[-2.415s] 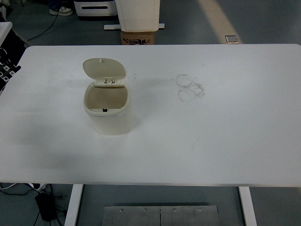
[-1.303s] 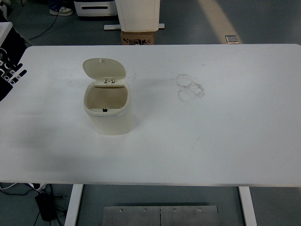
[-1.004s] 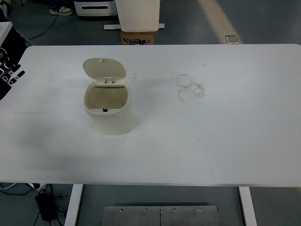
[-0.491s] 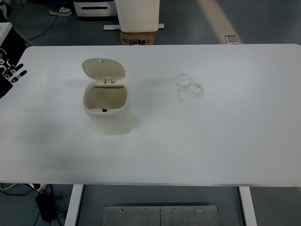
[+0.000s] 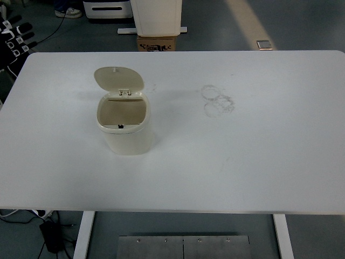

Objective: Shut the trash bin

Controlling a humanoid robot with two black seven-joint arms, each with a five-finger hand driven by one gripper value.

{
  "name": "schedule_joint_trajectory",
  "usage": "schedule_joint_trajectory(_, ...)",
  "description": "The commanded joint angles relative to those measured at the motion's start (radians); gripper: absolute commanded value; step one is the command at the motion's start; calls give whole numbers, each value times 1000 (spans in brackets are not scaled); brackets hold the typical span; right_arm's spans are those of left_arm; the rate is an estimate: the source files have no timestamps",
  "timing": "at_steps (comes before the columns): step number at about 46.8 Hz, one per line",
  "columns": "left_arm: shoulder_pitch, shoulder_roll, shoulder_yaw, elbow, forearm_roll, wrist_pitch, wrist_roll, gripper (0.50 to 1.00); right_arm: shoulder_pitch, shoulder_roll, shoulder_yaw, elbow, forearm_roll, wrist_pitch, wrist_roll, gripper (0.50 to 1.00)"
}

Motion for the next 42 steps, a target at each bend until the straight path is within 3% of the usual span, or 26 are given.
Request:
schedule_joint_trajectory(1, -74, 14, 84, -22, 49, 0, 18, 1000, 0, 0, 0, 0, 0, 0, 0, 991)
schedule_joint_trajectory(10, -238, 15, 273, -34, 122, -11, 22, 1000, 0, 0, 0, 0, 0, 0, 0, 991)
schedule_joint_trajectory(19, -378, 1, 414, -68, 211, -20, 69, 1000, 0, 0, 0, 0, 0, 0, 0, 991)
schedule_joint_trajectory(33, -522, -62, 557, -82, 363, -83, 75, 1000, 0, 0, 0, 0, 0, 0, 0, 991)
schedule_joint_trajectory(42, -591, -87, 611, -82, 421, -129, 121, 1000, 0, 0, 0, 0, 0, 0, 0, 991)
